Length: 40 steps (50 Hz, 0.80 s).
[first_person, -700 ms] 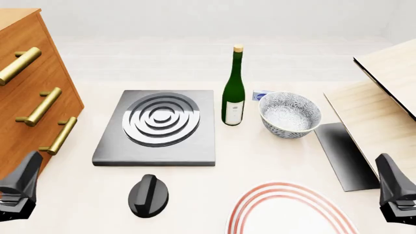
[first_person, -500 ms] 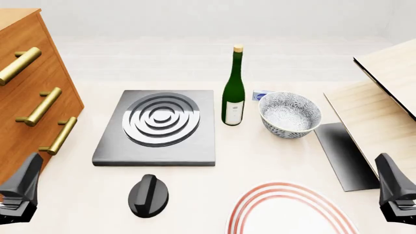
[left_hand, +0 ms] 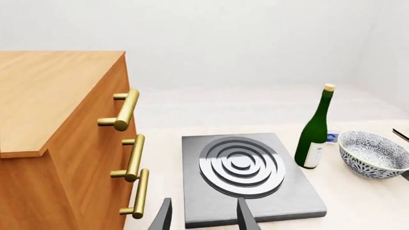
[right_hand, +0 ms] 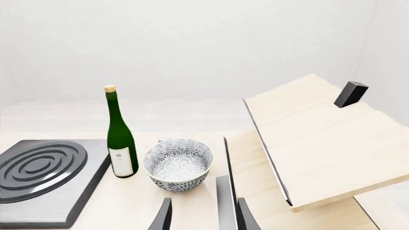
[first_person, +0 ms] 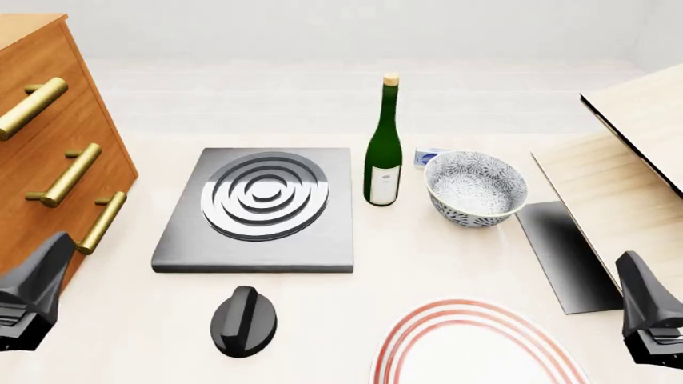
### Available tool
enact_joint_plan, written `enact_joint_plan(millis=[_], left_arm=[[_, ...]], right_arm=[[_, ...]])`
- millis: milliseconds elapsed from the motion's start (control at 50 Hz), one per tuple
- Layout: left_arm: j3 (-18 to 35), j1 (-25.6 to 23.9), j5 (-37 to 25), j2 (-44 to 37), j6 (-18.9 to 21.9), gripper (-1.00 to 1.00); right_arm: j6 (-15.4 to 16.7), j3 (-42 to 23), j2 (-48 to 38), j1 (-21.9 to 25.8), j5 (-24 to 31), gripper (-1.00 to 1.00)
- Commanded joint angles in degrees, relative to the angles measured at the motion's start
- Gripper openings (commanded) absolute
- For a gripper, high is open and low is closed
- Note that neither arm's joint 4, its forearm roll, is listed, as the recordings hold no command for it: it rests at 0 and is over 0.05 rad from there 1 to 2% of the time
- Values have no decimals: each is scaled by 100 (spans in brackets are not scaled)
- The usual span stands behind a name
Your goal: Turn on the stove.
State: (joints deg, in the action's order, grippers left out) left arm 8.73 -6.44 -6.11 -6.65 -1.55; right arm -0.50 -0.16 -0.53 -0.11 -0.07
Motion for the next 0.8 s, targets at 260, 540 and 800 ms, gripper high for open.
enact_joint_plan(millis=[260,540,800], left_arm=[[1395,-1429,-329,-1814,-209,100],[2022,-1463,-454,-3109,-506,100],[2030,-2163,-120,-4256,-242,100]], right_arm=[[-33,1,-32,-7,-16,100],[57,-2,5,1,-18,100],[6,0,-10,-5,-13,100]])
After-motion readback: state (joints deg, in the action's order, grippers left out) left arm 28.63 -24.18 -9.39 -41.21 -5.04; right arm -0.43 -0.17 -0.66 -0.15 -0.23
